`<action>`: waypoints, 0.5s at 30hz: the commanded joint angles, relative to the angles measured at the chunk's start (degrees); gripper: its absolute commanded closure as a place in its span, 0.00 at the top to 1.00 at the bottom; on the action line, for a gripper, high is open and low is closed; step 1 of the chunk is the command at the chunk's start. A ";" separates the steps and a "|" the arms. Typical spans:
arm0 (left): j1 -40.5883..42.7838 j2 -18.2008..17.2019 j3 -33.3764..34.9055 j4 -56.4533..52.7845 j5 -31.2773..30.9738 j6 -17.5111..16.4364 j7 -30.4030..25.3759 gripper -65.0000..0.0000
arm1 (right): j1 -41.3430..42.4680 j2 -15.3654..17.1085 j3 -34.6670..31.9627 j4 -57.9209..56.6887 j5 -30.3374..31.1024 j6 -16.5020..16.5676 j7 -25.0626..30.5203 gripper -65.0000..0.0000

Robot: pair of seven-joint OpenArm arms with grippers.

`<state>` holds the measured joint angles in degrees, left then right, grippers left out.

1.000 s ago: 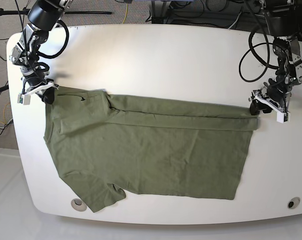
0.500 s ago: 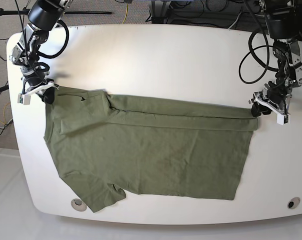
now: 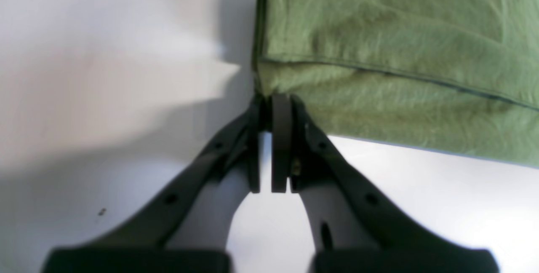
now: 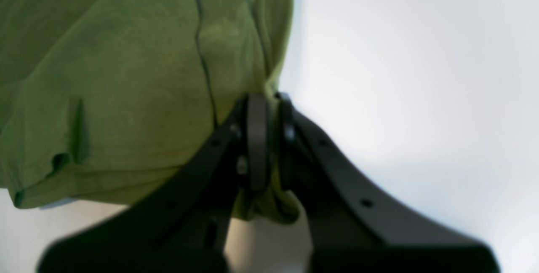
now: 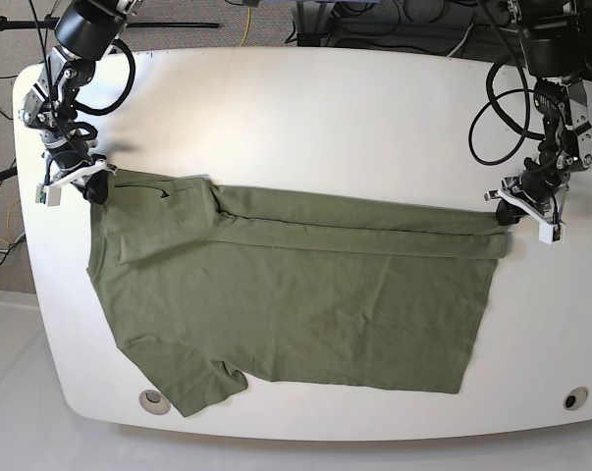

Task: Fold the T-shirt properly
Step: 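Close both grippers on the folded edge again, then drag the olive shirt toward the robot with both grippers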

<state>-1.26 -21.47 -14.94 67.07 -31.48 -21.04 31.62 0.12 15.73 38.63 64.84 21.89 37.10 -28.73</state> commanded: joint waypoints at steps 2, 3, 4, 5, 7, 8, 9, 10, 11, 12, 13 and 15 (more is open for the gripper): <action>-0.06 -0.99 -0.09 0.71 0.42 -0.05 -0.14 0.00 | 0.03 0.68 -0.51 0.78 -0.89 0.01 -2.99 0.00; 0.00 -0.99 -0.07 0.75 0.40 -0.05 -0.24 0.00 | 0.00 0.68 -0.50 0.87 -0.83 0.01 -3.10 0.00; 0.06 -0.99 -0.05 0.79 0.39 -0.05 -0.33 0.00 | -0.02 0.68 -0.50 0.96 -0.76 0.02 -3.22 0.00; 0.14 -1.01 -0.04 0.80 0.39 -0.06 -0.39 0.00 | -0.06 0.69 -0.50 1.05 -0.73 0.04 -3.30 0.00; 0.37 -1.03 0.03 0.90 0.40 -0.10 -0.51 0.00 | -0.17 0.70 -0.52 1.29 -0.65 0.07 -3.48 0.00; 0.52 -1.04 0.08 0.99 0.40 -0.12 -0.57 0.00 | -0.24 0.71 -0.55 1.43 -0.60 0.09 -3.58 0.00; 0.92 -1.03 -0.01 1.34 0.29 -0.09 -0.36 0.00 | -0.74 0.72 -0.76 1.91 -0.49 0.11 -3.58 0.00; 1.32 -1.02 -0.10 1.70 0.18 -0.06 -0.16 0.00 | -1.25 0.73 -0.97 2.38 -0.39 0.12 -3.59 0.00; 1.65 -1.02 -0.07 1.83 0.19 -0.09 -0.20 0.00 | -1.52 0.72 -0.98 2.63 -0.35 0.12 -3.69 0.00; 1.97 -1.02 -0.04 1.95 0.20 -0.13 -0.23 0.00 | -1.79 0.71 -0.99 2.88 -0.30 0.12 -3.79 0.00; 2.32 -1.02 -0.05 2.09 0.19 -0.15 -0.25 0.00 | -2.09 0.72 -1.02 3.13 -0.25 0.11 -3.84 0.00; 3.07 -1.03 -0.07 2.44 0.16 -0.20 -0.26 0.00 | -2.74 0.71 -1.05 3.61 -0.18 0.12 -3.92 0.00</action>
<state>1.23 -21.52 -14.85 68.66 -31.97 -21.17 30.04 -1.87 15.75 37.50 67.48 22.72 37.10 -30.59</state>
